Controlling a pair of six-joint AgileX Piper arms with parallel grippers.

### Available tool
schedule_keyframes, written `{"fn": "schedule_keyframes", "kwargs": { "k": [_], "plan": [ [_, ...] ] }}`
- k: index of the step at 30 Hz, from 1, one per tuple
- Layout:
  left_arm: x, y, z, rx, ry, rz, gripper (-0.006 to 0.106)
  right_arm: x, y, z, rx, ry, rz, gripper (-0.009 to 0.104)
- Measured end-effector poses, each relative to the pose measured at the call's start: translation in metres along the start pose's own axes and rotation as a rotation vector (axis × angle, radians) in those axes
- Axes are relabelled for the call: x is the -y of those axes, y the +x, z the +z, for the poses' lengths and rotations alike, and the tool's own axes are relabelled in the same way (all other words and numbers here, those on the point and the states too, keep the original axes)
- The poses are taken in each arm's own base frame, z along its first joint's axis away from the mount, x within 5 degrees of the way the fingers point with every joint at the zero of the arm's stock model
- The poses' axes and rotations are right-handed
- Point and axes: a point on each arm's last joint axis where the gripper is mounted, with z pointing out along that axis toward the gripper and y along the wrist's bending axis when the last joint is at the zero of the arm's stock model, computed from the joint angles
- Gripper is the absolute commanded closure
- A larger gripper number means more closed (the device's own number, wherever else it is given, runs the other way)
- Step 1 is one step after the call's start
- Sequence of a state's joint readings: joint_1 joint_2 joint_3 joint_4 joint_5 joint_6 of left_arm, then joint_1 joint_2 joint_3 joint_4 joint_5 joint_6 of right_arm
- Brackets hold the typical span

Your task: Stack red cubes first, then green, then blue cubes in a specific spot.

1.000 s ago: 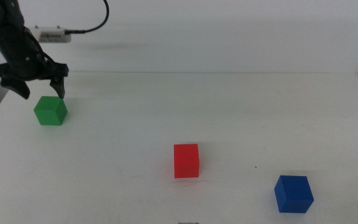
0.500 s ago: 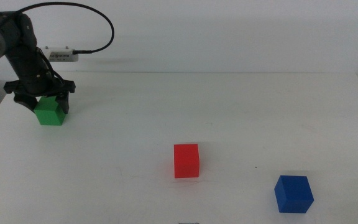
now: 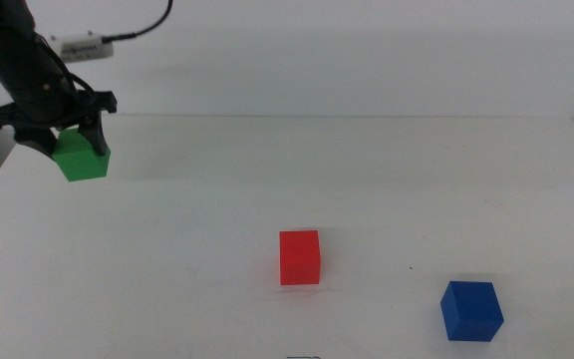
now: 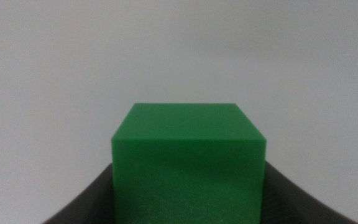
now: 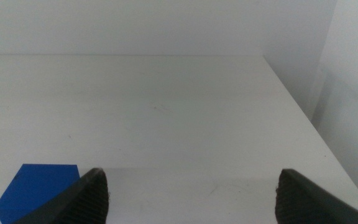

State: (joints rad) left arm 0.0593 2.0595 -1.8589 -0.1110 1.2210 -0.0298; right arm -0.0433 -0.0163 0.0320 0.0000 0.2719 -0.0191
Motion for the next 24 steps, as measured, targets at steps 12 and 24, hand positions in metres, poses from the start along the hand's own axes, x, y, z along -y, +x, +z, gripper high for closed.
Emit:
{"fn": "schedule_keyframes", "kwargs": {
  "k": [12, 24],
  "plan": [
    [0.126, 0.117, -0.052, -0.056, -0.005, -0.056, 0.102, 0.000, 0.000, 0.000, 0.000, 0.000, 0.000, 0.001],
    [0.237, 0.137, -0.024, -0.031, 0.014, 0.116, 0.102, 0.000, 0.000, 0.000, 0.000, 0.000, 0.000, 0.001]
  ]
}}
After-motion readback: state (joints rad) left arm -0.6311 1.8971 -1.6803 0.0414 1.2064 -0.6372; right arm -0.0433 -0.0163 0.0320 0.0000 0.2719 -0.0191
